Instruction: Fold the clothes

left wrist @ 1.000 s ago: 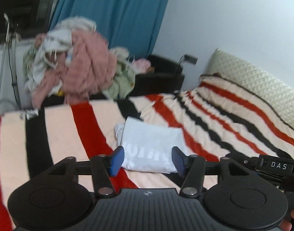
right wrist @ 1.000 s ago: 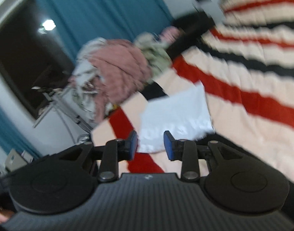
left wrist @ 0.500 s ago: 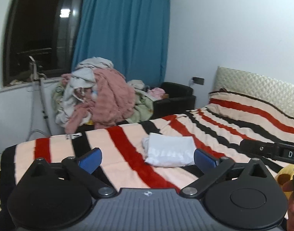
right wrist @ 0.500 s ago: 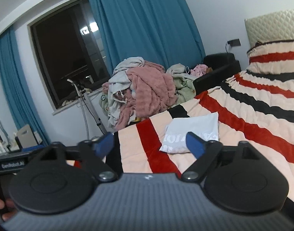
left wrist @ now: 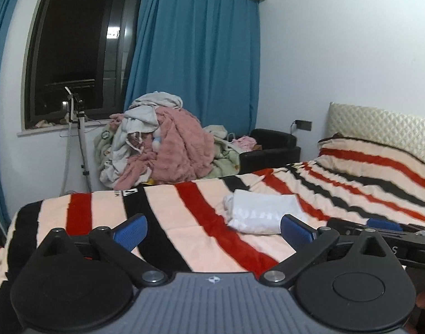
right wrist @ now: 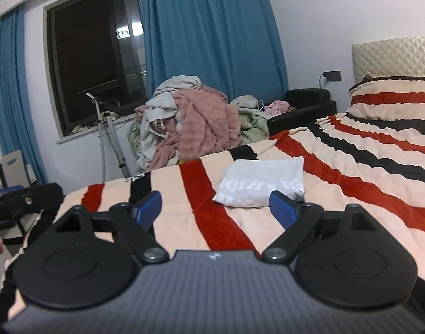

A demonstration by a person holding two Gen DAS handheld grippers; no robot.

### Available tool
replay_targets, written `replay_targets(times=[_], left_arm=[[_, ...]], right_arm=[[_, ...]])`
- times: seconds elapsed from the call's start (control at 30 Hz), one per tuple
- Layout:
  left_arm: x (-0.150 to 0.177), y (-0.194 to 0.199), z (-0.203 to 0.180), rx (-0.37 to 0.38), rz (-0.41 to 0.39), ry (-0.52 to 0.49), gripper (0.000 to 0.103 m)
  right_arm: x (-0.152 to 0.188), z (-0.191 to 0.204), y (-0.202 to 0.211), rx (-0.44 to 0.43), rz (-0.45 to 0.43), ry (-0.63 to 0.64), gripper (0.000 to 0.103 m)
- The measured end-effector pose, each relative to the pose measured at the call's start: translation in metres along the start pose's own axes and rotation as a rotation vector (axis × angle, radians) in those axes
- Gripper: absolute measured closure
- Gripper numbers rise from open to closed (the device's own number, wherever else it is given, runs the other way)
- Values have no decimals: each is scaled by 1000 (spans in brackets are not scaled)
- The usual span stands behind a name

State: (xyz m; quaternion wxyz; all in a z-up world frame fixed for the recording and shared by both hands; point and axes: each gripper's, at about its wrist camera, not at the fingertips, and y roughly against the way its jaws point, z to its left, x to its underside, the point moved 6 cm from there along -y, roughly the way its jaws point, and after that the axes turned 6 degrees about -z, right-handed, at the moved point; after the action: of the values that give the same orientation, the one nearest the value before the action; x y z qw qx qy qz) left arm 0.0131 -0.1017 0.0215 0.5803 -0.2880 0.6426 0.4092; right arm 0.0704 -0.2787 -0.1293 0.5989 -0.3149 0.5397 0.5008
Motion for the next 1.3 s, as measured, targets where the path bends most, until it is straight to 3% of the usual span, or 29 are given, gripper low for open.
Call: replay_targets(times=[0.23, 0.47, 0.77, 1.3], left_arm=[[21, -16, 29, -47, 26, 40, 0], [40, -23, 42, -82, 71, 32, 0], [36, -22, 46, -135, 56, 35, 0], [43, -23, 43, -142, 85, 36, 0]], right_arm=[[25, -5, -17, 49, 20, 22, 18], [29, -2, -21, 53, 17, 49, 18], [31, -2, -24, 73, 23, 62, 18], [32, -1, -26, 75, 23, 77, 18]])
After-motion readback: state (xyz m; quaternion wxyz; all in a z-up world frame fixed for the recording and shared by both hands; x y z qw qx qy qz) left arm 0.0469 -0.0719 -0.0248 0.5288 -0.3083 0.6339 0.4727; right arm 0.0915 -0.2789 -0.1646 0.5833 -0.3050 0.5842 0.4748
